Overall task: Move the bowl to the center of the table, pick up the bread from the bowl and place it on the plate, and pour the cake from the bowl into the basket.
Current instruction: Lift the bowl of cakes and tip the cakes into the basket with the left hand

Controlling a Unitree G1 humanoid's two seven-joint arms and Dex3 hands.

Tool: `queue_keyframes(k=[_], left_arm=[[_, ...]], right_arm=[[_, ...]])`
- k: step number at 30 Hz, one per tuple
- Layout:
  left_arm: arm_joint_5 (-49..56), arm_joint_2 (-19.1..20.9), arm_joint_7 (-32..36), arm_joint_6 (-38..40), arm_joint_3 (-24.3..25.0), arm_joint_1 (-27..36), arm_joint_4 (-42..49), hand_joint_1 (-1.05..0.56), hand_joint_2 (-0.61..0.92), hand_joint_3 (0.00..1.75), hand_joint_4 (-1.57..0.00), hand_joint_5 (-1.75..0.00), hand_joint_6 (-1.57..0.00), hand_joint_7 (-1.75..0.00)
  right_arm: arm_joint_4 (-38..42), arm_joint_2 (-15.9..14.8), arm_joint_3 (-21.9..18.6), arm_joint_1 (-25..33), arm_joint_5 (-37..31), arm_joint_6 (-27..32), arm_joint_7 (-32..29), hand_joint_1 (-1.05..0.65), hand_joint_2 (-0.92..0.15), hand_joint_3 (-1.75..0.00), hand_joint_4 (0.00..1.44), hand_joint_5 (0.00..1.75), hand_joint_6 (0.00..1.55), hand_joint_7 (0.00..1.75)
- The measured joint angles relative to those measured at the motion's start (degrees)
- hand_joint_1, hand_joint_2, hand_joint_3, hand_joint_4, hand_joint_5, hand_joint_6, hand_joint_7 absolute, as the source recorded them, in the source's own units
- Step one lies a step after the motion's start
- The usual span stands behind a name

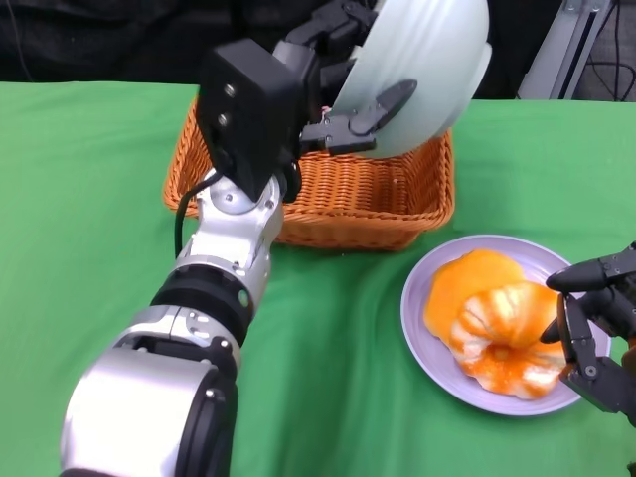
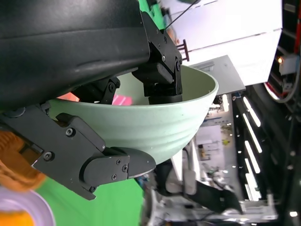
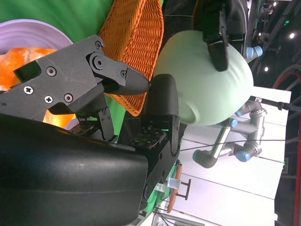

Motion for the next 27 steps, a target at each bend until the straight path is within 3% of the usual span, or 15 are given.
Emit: queue_keyframes(k=[8, 13, 27], left_arm=[[-11.30, -0.95, -4.64, 15.72, 8.90, -1.78, 0.01, -0.11, 0.59, 1.20, -0.83, -1.73, -0.79, -1.54], [-16.24, -0.87, -6.47, 24.01, 13.09, -2.30, 0.01, -0.09, 0.55, 1.31, -0.85, -1.75, -0.81, -1.56], [-27.09, -0.56, -2.69, 40.43, 23.09, -5.82, 0.73, -0.19, 0.60, 1.17, -0.83, -1.75, -0.71, -1.62]], right_arm=[[0.41, -0.01, 0.14, -0.04, -0.49, -0.92, 0.00, -0.04, -0.63, -0.88, 0.65, 1.59, 0.64, 1.27], [0.48, -0.03, 0.14, -0.02, -0.38, -1.50, 0.14, -0.05, -0.63, -0.88, 0.65, 1.59, 0.63, 1.26], [0.46, -0.12, 0.08, 0.25, -0.08, -1.54, 0.70, -0.06, -0.63, -0.87, 0.65, 1.59, 0.64, 1.26]])
